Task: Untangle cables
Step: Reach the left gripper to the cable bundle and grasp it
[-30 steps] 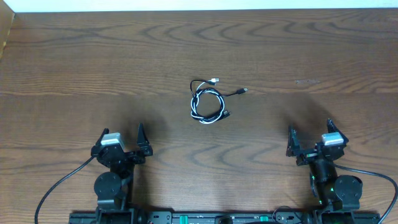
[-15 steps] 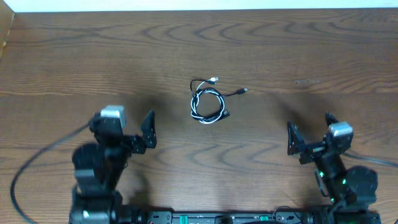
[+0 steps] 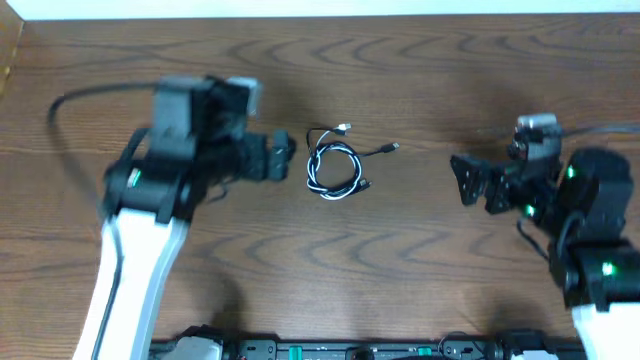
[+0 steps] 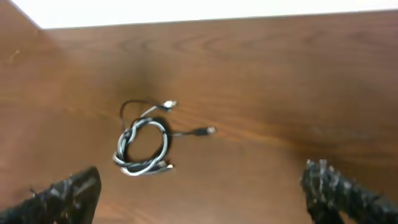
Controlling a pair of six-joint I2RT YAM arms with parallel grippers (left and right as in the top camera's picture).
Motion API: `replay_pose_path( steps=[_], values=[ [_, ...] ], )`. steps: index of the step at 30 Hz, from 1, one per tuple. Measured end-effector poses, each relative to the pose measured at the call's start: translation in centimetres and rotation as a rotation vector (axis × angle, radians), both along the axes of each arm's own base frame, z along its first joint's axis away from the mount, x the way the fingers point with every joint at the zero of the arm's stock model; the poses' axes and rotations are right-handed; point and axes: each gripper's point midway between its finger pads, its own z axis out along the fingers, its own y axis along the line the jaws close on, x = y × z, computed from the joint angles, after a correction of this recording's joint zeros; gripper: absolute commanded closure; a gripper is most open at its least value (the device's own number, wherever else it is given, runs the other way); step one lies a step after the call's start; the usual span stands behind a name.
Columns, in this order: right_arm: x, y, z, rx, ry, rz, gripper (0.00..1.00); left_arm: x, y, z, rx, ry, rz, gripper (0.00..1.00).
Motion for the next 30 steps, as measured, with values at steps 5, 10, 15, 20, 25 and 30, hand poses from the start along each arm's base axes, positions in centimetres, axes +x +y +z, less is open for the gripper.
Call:
replay_pose_path(
  steps=[5, 10, 15, 20, 25, 30],
  values=[
    [1.8, 0.8, -0.6, 0.023, 0.044, 0.04, 0.01, 3.7, -2.0, -3.2, 0.023, 0.08, -0.038, 0.01],
    [2.7, 1.5, -2.9, 0.061, 0.137, 0.06, 0.05, 6.3, -2.7, -7.9, 0.039, 0.164, -0.04, 0.02],
    [2.9, 1.6, -4.4, 0.07, 0.195, 0.063, 0.07, 8.6, -3.3, -11.6, 0.05, 0.197, -0.046, 0.23],
    [3.1, 1.7, -5.5, 0.072, 0.233, 0.064, 0.07, 9.6, -4.0, -16.1, 0.064, 0.268, -0.049, 0.32],
    [3.1, 1.7, -5.6, 0.072, 0.237, 0.064, 0.07, 9.4, -5.4, -19.6, 0.083, 0.33, -0.078, 0.36],
    [3.1, 1.7, -5.6, 0.074, 0.238, 0.066, 0.07, 9.1, -5.7, -21.7, 0.125, 0.372, -0.04, 0.48]
  ],
)
